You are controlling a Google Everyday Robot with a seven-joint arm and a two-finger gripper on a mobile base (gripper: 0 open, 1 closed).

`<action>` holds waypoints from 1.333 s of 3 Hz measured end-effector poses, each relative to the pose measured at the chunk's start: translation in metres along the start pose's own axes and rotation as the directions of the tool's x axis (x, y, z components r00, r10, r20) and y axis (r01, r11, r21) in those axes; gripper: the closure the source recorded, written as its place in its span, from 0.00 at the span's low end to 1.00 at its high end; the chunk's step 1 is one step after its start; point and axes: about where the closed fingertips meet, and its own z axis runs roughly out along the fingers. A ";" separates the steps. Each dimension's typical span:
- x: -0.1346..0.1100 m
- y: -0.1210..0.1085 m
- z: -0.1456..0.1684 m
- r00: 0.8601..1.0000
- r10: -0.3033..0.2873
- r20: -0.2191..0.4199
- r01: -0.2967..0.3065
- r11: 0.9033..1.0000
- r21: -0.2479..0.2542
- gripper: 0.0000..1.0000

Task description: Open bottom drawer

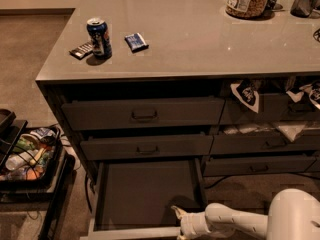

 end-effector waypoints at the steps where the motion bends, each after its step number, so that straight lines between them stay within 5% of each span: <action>1: -0.004 0.000 -0.001 1.000 -0.008 -0.024 0.008 1.000 -0.014 0.00; 2: -0.016 -0.006 -0.022 0.992 -0.039 -0.121 0.037 0.999 -0.020 0.00; 3: -0.050 -0.021 -0.073 0.976 -0.098 -0.194 0.111 0.992 0.058 0.00; 4: -0.093 -0.018 -0.131 0.954 -0.196 -0.228 0.237 0.956 0.170 0.00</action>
Offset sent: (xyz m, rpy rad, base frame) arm -0.0350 -0.0054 0.0860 -0.2707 -0.0003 0.1057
